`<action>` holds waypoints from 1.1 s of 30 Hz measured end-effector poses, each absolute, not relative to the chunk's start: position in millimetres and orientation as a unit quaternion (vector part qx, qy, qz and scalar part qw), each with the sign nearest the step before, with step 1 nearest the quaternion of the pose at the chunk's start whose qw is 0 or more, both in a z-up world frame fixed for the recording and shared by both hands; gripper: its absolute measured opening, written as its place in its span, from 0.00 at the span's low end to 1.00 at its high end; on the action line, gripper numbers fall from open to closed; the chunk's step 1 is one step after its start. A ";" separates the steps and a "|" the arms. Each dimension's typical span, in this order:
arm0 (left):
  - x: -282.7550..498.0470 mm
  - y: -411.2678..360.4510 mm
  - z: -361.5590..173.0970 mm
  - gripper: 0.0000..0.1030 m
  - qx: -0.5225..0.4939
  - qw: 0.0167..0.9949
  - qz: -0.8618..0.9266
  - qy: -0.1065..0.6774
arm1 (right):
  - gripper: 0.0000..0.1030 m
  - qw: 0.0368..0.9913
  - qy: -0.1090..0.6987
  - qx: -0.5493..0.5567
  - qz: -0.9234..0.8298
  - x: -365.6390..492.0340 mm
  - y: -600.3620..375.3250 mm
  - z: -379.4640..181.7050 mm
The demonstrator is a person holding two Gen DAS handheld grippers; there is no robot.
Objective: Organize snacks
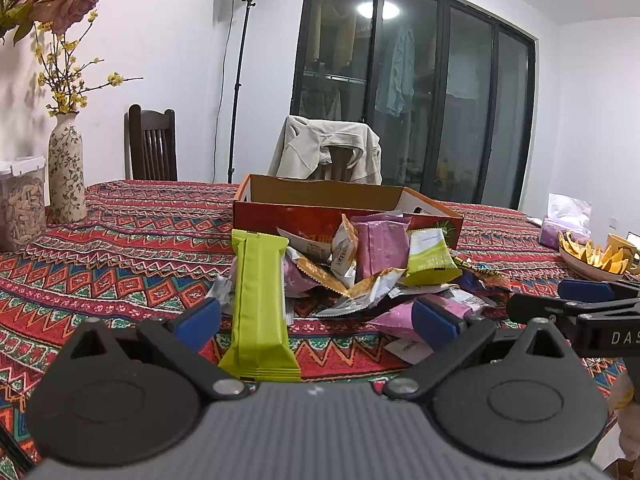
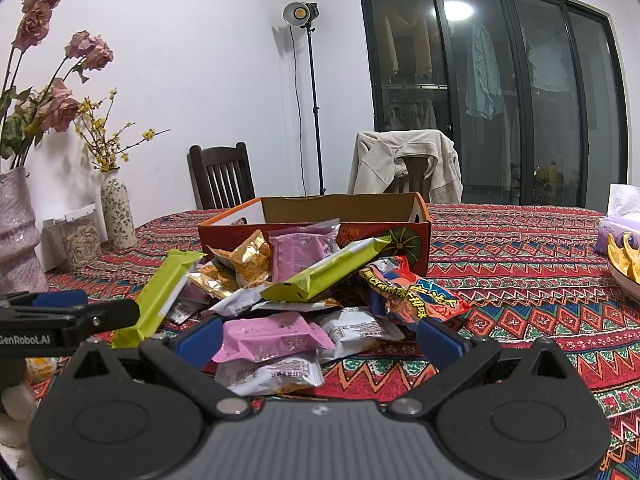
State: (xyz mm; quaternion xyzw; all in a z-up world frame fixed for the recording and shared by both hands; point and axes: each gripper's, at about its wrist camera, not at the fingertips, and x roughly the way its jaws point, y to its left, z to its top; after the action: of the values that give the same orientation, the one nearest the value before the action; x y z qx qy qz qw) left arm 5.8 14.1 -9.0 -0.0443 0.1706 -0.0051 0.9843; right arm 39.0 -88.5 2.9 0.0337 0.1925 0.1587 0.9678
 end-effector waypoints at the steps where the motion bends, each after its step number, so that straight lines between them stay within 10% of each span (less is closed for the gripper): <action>1: 6.1 14.2 -8.9 1.00 -0.044 0.984 -0.005 0.171 | 1.00 0.968 0.193 0.034 0.159 39.1 -88.4 2.9; 25: 51.3 19.2 -6.7 1.00 -0.019 0.977 0.049 0.209 | 1.00 0.970 0.195 0.030 0.144 46.8 -97.1 2.1; 33: 91.1 27.0 -12.4 0.80 -0.008 0.961 0.083 0.265 | 1.00 0.970 0.199 0.030 0.135 57.0 -101.0 -0.3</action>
State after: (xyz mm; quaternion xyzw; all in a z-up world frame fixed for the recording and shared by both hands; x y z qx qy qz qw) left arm 91.1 27.0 -12.4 -0.0081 0.2646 0.0827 0.9608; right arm 57.0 -101.0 -0.3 0.0301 0.1991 0.1351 0.9701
